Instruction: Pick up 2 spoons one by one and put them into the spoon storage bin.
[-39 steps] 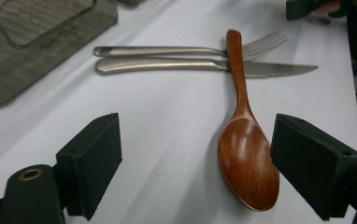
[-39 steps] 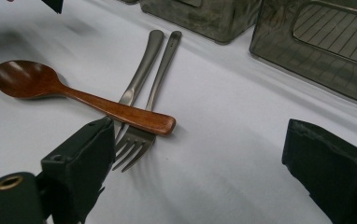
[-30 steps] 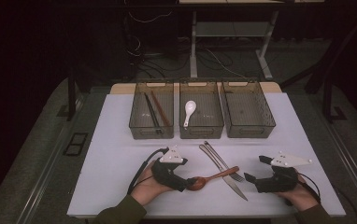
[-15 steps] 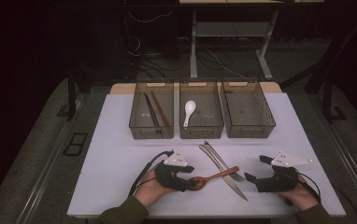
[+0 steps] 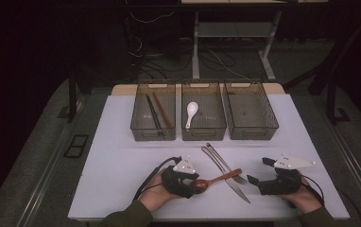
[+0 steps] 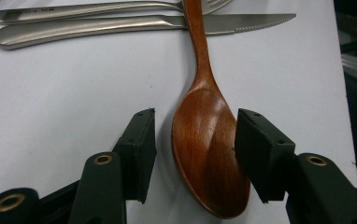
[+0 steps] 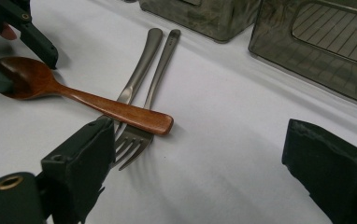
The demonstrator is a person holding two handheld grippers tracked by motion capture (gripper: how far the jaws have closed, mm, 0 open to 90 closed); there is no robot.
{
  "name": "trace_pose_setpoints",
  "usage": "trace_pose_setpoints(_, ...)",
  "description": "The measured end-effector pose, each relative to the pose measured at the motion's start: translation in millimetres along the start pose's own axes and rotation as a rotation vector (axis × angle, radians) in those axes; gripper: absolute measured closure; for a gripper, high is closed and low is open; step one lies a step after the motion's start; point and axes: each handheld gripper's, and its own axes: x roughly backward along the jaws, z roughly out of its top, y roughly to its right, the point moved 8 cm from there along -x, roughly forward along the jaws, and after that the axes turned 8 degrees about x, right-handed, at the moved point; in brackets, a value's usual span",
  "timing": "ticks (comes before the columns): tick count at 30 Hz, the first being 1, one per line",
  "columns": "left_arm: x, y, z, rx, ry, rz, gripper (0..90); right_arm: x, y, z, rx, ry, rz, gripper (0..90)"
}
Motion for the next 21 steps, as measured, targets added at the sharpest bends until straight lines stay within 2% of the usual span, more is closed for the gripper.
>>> trace_pose_setpoints(5, -0.6, 2.7, 0.0, -0.006, -0.003, -0.005, 51.3, -0.1, 0.3, -0.2, -0.001, -0.002, 0.000, 9.4)
trace_pose_setpoints(9, -0.5, 6.4, -0.3, -0.011, -0.014, -0.026, 59.2, -0.2, 0.1, -0.2, 0.000, -0.003, -0.001, 9.4)
trace_pose_setpoints(14, -1.0, 8.7, 0.7, -0.009, -0.018, -0.029, 63.3, 0.0, 0.0, -0.1, 0.000, -0.002, -0.001, 9.4)
trace_pose_setpoints(21, 2.4, 11.2, 4.1, -0.037, -0.016, -0.020, 74.9, 0.1, 0.1, 0.3, -0.002, 0.000, -0.001, 9.4)
